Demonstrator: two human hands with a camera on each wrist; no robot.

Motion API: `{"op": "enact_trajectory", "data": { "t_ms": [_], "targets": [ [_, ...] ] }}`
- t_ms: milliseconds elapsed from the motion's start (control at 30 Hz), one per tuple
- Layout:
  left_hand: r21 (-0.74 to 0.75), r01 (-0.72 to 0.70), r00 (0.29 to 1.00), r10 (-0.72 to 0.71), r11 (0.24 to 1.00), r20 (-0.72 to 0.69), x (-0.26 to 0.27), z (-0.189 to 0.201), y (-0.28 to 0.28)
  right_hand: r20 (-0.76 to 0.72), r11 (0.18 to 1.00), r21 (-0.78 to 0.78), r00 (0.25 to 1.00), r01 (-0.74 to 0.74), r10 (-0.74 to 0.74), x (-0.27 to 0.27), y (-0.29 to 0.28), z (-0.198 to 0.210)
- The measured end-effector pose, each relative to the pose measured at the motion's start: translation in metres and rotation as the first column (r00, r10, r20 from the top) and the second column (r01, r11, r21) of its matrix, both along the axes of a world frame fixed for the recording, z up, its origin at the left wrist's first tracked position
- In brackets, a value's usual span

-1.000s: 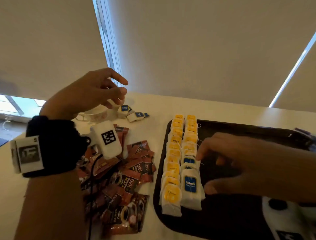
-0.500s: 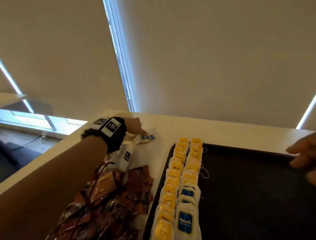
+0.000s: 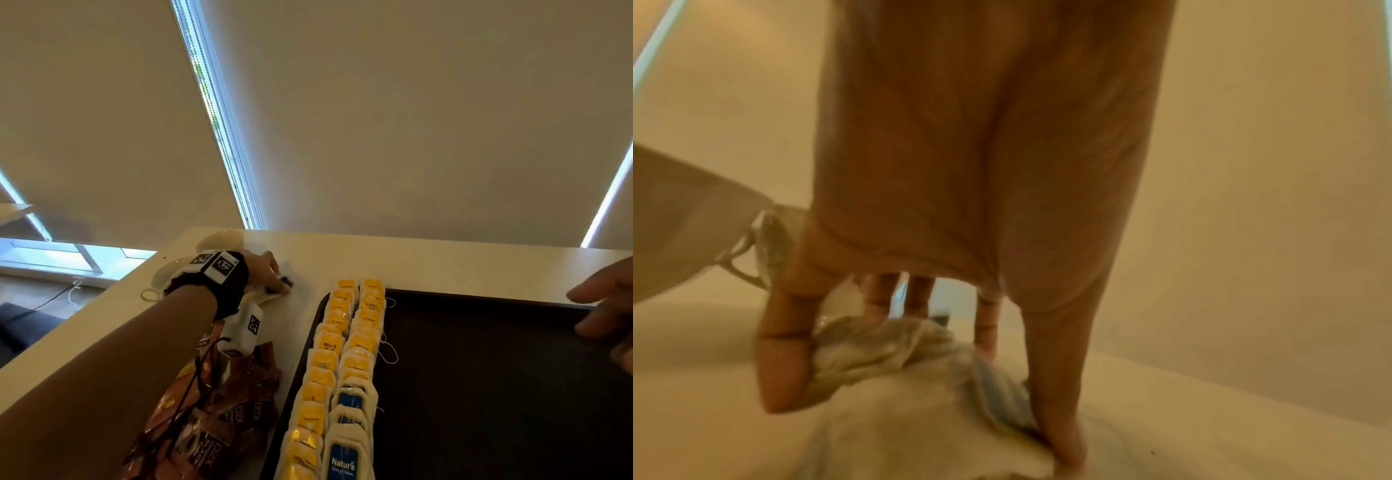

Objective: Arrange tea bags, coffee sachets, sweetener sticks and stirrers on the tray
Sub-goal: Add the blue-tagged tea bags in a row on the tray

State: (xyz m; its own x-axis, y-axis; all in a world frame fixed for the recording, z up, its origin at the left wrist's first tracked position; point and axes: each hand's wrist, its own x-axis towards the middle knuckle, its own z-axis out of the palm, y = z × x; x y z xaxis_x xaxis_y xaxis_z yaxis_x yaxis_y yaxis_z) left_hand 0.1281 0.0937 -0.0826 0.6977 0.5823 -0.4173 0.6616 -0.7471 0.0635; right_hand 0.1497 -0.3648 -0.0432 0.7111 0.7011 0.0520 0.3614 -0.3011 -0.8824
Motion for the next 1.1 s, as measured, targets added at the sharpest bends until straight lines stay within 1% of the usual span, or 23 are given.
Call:
{"op": "enact_trajectory", "data": {
  "t_ms": [33, 67, 100, 133, 167, 233, 267, 300, 333, 400, 433, 467, 500, 533, 567, 633, 700, 733, 800, 900, 967, 1033, 1100],
  "targets": [
    [-0.023, -0.022, 1.0, 0.022, 0.999, 0.011, 0.001, -0.001, 0.0, -0.006, 1.0, 0.007, 1.0, 0.03, -0.029, 0.01, -0.01, -0.007],
    [-0.022, -0.035, 0.999, 0.035, 0.999, 0.013, 0.0, 0.0, -0.002, 0.008, 0.997, -0.016, 0.997, 0.077, -0.077, 0.019, -0.013, -0.013],
    [-0.005, -0.039, 0.999, 0.039, 0.999, 0.015, 0.0, 0.0, -0.004, 0.013, 0.996, -0.027, 0.996, 0.087, -0.086, 0.026, -0.019, -0.021],
    [0.024, -0.031, 1.0, 0.031, 0.999, 0.004, 0.001, 0.0, -0.006, 0.047, 0.993, -0.012, 0.992, 0.118, -0.117, 0.033, -0.027, -0.027],
    [0.043, -0.015, 1.0, 0.015, 0.999, 0.003, 0.002, 0.0, -0.007, 0.056, 0.994, -0.026, 0.993, 0.109, -0.108, 0.033, -0.027, -0.029],
    [0.045, 0.017, 1.0, -0.016, 0.999, -0.023, 0.005, -0.001, -0.01, 0.115, 0.99, -0.014, 0.983, 0.143, -0.14, 0.03, -0.025, -0.027],
    [0.024, 0.007, 0.999, -0.006, 1.0, -0.042, 0.007, -0.001, -0.01, 0.128, 0.988, -0.011, 0.98, 0.155, -0.153, 0.03, -0.027, -0.03],
    [-0.01, -0.002, 0.998, 0.002, 1.0, -0.057, 0.009, -0.004, -0.006, 0.097, 0.992, -0.015, 0.988, 0.126, -0.124, 0.026, -0.026, -0.034],
    [-0.049, -0.021, 0.998, 0.018, 0.999, -0.064, 0.009, -0.004, -0.006, 0.111, 0.991, -0.028, 0.986, 0.131, -0.127, 0.028, -0.028, -0.035],
    [-0.093, -0.061, 0.998, 0.057, 0.994, -0.041, 0.007, -0.005, 0.0, 0.152, 0.992, -0.02, 0.981, 0.121, -0.117, 0.025, -0.03, -0.029],
    [-0.136, -0.054, 0.998, 0.051, 0.989, -0.026, 0.006, -0.006, 0.003, 0.178, 0.995, -0.013, 0.98, 0.098, -0.095, 0.02, -0.026, -0.024],
    [-0.218, -0.042, 0.999, 0.043, 0.975, -0.001, 0.005, -0.005, 0.006, 0.199, 0.997, -0.017, 0.977, 0.079, -0.074, 0.011, -0.02, -0.018],
    [-0.354, -0.042, 0.996, 0.066, 0.934, 0.056, 0.003, -0.004, 0.009, 0.214, 0.997, -0.016, 0.974, 0.078, -0.073, -0.003, -0.013, -0.008],
    [-0.493, -0.029, 0.987, 0.104, 0.869, 0.125, -0.003, 0.003, 0.007, 0.215, 0.997, -0.025, 0.975, 0.068, -0.061, -0.015, -0.005, 0.003],
    [-0.594, 0.014, 0.97, 0.132, 0.805, 0.202, -0.01, 0.01, 0.003, 0.205, 0.999, -0.03, 0.978, 0.042, -0.035, -0.027, 0.005, 0.011],
    [-0.681, 0.152, 0.917, 0.155, 0.717, 0.368, -0.029, 0.028, -0.012, 0.216, 0.999, -0.038, 0.976, 0.016, -0.008, -0.039, 0.022, 0.025],
    [-0.634, 0.301, 0.828, 0.135, 0.712, 0.545, -0.053, 0.045, -0.038, 0.218, 1.0, -0.015, 0.976, 0.02, -0.016, -0.046, 0.038, 0.035],
    [-0.607, 0.354, 0.789, 0.121, 0.711, 0.602, -0.065, 0.051, -0.051, 0.207, 1.0, 0.014, 0.978, 0.02, -0.022, -0.049, 0.047, 0.039],
    [-0.597, 0.446, 0.732, 0.112, 0.666, 0.672, -0.088, 0.059, -0.079, 0.199, 0.998, 0.058, 0.98, 0.007, -0.019, -0.06, 0.068, 0.04],
    [-0.581, 0.569, 0.697, 0.033, 0.583, 0.716, -0.104, 0.063, -0.113, 0.153, 0.994, 0.092, 0.985, 0.065, -0.079, -0.08, 0.101, 0.03],
    [-0.556, 0.638, 0.683, -0.06, 0.533, 0.728, -0.105, 0.063, -0.131, 0.128, 0.986, 0.111, 0.982, 0.124, -0.138, -0.09, 0.12, 0.018],
    [-0.492, 0.681, 0.652, -0.143, 0.542, 0.745, -0.101, 0.061, -0.142, 0.079, 0.97, 0.181, 0.98, 0.165, -0.181, -0.093, 0.133, 0.007],
    [-0.437, 0.693, 0.624, -0.175, 0.574, 0.761, -0.099, 0.061, -0.146, 0.012, 0.944, 0.248, 0.973, 0.22, -0.229, -0.093, 0.138, -0.001]
  ]
}}
